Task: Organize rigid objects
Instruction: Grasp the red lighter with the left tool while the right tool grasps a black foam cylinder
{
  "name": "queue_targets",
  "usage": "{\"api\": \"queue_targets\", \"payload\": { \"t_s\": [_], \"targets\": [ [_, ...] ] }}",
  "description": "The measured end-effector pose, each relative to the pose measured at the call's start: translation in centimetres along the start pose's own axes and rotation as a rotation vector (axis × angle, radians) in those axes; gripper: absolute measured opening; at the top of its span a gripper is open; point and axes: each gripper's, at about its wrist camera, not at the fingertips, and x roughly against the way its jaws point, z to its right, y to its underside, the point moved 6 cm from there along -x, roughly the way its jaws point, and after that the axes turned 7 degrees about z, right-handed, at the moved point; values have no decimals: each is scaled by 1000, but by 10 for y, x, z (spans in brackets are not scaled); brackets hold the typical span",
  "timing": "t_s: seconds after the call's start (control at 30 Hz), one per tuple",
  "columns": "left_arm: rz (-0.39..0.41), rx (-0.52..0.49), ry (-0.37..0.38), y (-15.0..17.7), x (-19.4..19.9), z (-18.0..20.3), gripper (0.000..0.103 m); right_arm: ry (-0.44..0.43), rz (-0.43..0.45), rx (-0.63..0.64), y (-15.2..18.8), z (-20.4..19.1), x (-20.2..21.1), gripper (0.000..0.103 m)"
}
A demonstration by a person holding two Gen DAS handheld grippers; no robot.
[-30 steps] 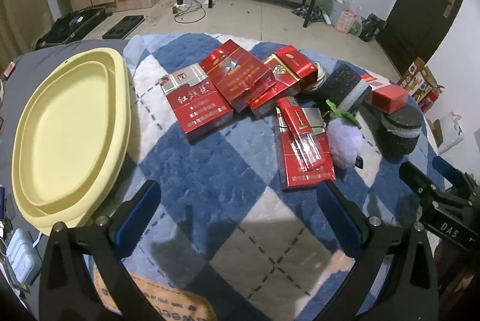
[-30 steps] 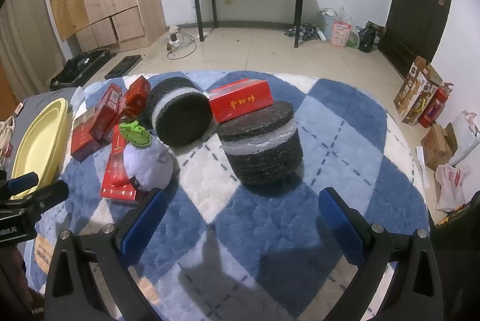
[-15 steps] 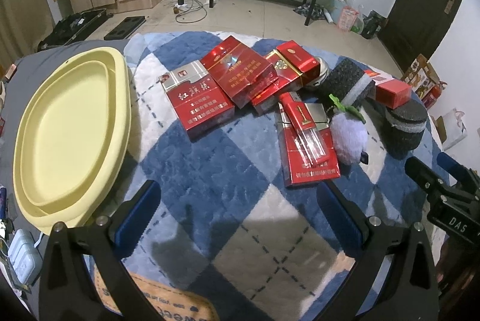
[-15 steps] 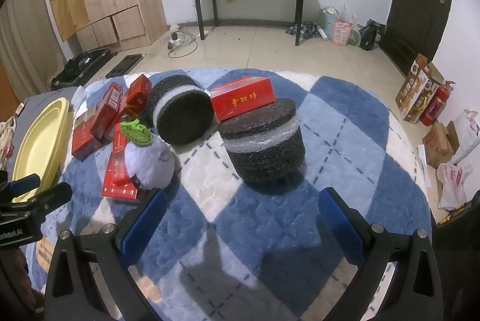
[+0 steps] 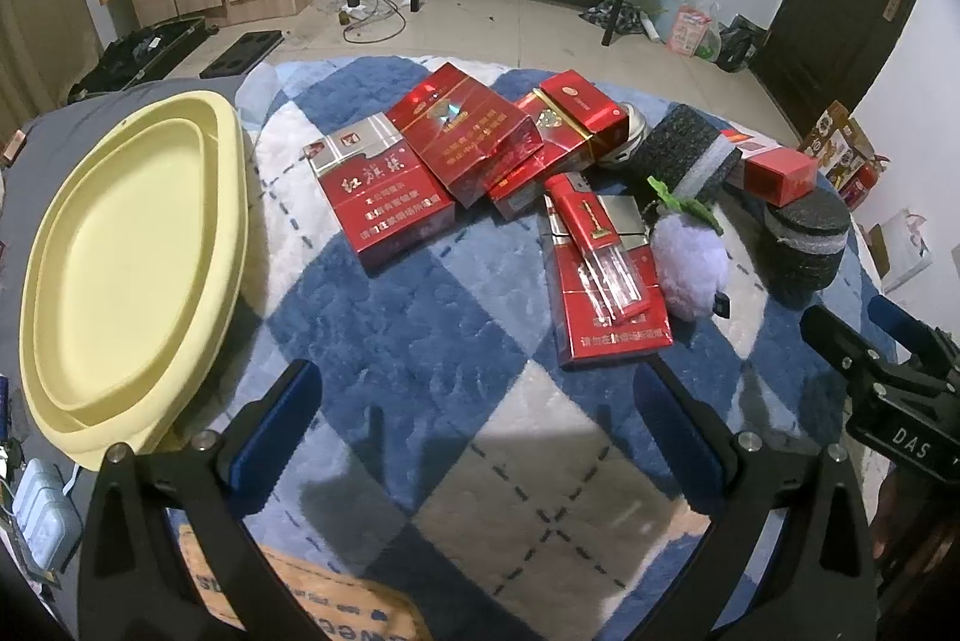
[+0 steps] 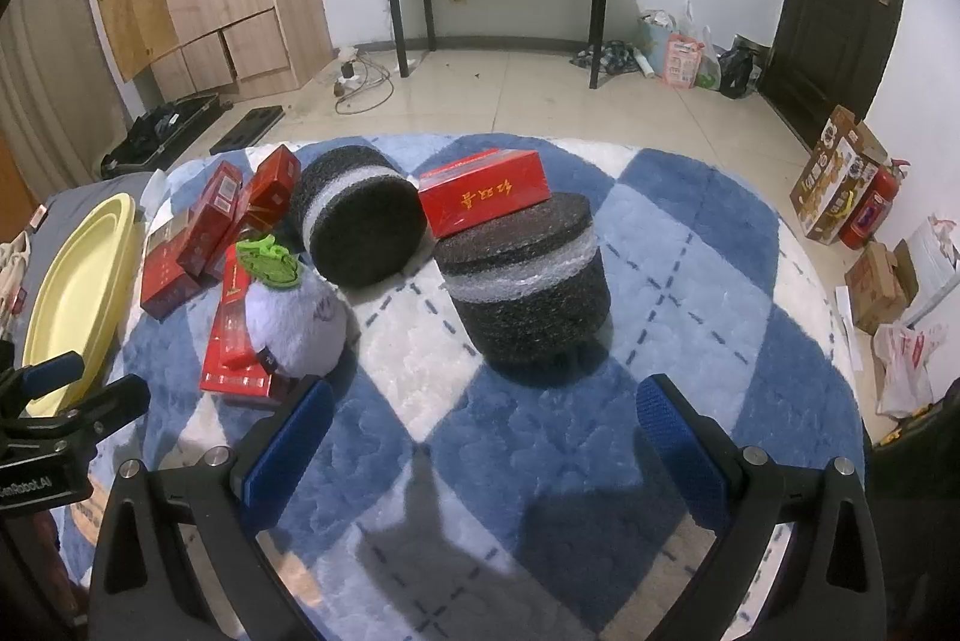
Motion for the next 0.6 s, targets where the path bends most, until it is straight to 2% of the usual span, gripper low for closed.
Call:
{"api": "queue_targets", "payload": {
  "t_s": [0.27,0.37,0.43,0.5,0.6],
  "targets": [
    [-47,47,62,-18,-11,9,103,20,11,34,1,-1,-8,103],
    [-33,80,48,-34,-20,8,103,41,20,61,3,0,-17,103],
    [-60,92,44,-38,-34,11,99,45,21,66,5,1,-24,103],
    [-95,98,56,-40,-48,15,87,40,25,75,6,1,-31,103],
    [-107,119,72,-44,-62,21,84,37,36,91,7,1,-38,103]
  ]
}}
